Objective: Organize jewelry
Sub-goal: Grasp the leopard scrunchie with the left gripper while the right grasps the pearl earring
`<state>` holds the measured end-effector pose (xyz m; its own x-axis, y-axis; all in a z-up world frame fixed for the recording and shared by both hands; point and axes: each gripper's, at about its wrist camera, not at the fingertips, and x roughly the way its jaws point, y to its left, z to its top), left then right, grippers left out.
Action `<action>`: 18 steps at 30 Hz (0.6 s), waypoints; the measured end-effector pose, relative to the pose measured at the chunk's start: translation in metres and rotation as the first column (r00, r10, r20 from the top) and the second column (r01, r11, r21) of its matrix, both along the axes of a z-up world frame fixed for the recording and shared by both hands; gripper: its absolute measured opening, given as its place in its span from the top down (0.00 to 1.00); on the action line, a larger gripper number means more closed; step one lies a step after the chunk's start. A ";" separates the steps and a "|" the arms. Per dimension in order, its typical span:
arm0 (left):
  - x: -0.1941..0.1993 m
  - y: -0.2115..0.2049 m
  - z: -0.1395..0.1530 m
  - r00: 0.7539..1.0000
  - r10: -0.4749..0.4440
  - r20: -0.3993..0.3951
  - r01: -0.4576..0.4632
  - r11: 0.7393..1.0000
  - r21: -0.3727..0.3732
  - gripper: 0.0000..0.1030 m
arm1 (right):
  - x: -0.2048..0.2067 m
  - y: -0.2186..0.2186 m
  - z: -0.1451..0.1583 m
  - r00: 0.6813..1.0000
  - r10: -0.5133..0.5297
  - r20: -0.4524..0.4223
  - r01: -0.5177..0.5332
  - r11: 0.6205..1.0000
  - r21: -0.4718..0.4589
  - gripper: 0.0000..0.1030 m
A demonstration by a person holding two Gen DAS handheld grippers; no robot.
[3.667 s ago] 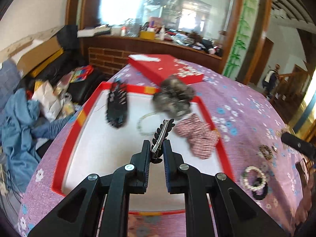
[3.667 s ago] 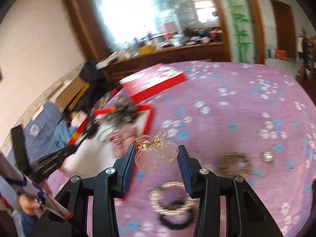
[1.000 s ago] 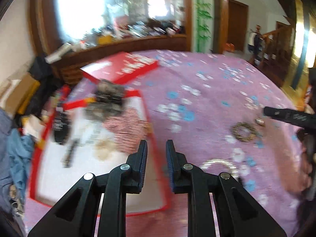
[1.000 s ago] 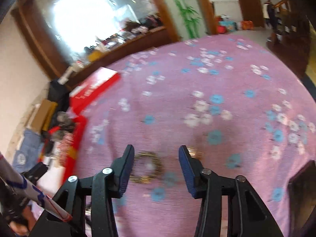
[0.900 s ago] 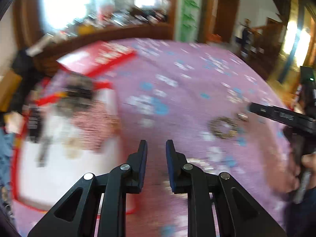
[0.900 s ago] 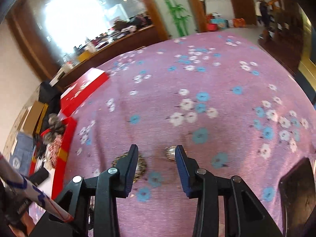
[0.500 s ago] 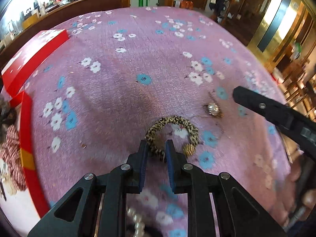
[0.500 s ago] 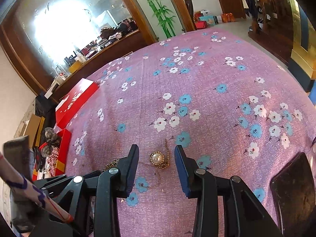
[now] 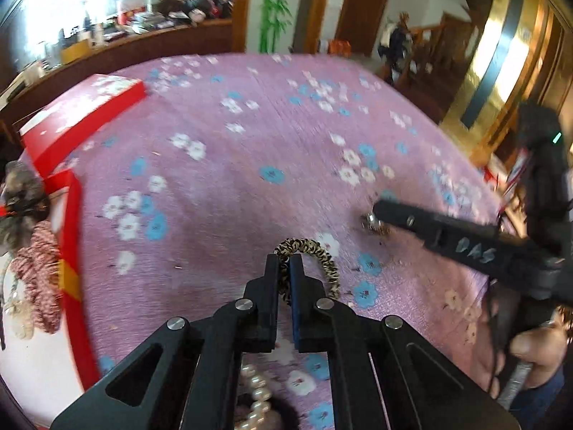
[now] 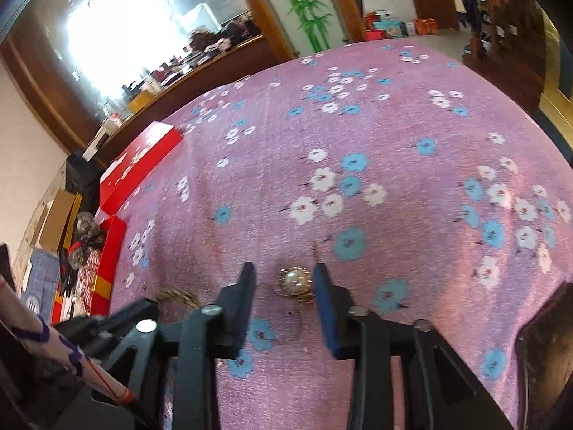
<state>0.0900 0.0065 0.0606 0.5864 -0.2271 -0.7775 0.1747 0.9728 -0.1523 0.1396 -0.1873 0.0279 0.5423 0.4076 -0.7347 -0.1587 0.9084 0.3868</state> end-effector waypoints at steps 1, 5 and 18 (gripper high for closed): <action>-0.002 0.004 0.003 1.000 0.007 0.014 -0.007 1.000 -0.005 0.95 | 0.000 0.003 -0.001 1.000 0.009 0.000 -0.009 1.000 -0.009 0.74; -0.004 0.014 0.007 0.999 0.008 0.042 -0.007 0.999 -0.033 0.95 | 0.002 0.015 -0.005 1.000 0.022 0.018 -0.021 0.997 -0.079 0.77; -0.006 0.019 0.005 0.999 -0.004 0.051 0.008 0.997 -0.078 0.95 | -0.004 0.033 -0.009 0.996 0.051 0.068 -0.029 0.957 -0.290 0.81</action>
